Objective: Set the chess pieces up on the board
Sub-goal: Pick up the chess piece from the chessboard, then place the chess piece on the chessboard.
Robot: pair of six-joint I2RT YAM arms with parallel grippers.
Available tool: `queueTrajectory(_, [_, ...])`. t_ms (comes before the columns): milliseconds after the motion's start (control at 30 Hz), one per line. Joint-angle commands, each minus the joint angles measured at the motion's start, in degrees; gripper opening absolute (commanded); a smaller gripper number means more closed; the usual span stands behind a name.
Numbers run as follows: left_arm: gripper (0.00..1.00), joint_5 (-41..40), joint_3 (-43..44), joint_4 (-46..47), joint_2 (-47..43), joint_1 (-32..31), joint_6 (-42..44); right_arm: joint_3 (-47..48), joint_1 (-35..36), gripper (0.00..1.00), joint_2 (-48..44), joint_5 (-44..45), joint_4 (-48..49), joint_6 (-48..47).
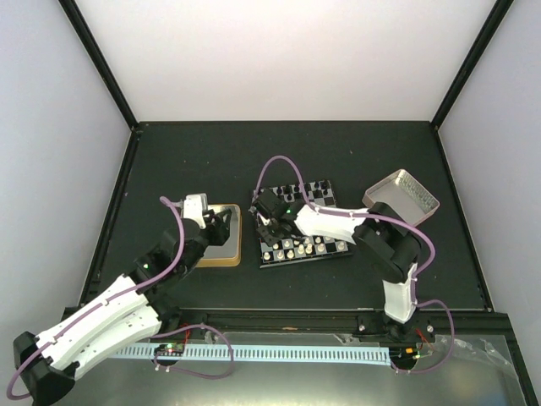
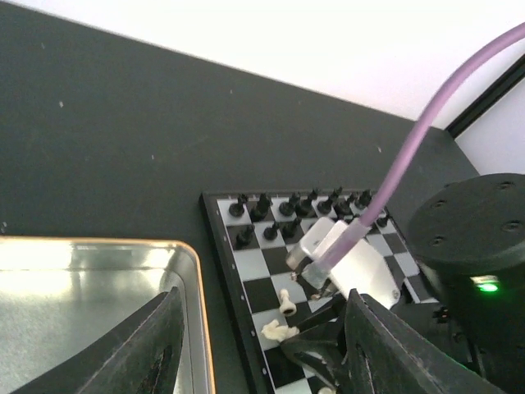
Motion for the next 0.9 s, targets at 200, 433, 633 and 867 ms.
queueTrajectory(200, [0.61, 13.23, -0.22, 2.07, 6.41, 3.16, -5.30, -13.39, 0.29, 0.15, -12.88, -0.64, 17.68, -1.10])
queueTrajectory(433, [0.67, 28.24, 0.72, 7.32, 10.38, 8.33, -5.37, -20.55, 0.25, 0.15, -22.49, -3.08, 25.88, 0.16])
queueTrajectory(633, [0.70, 42.91, 0.71, 14.67, 12.96, 10.97, -5.88, -27.05, 0.25, 0.16, -31.69, -7.35, 32.89, 1.27])
queueTrajectory(867, [0.67, 52.00, 4.08, 15.01, 17.00, 11.35, -3.98, -28.73, 0.25, 0.16, -36.39, -10.05, 33.99, 1.42])
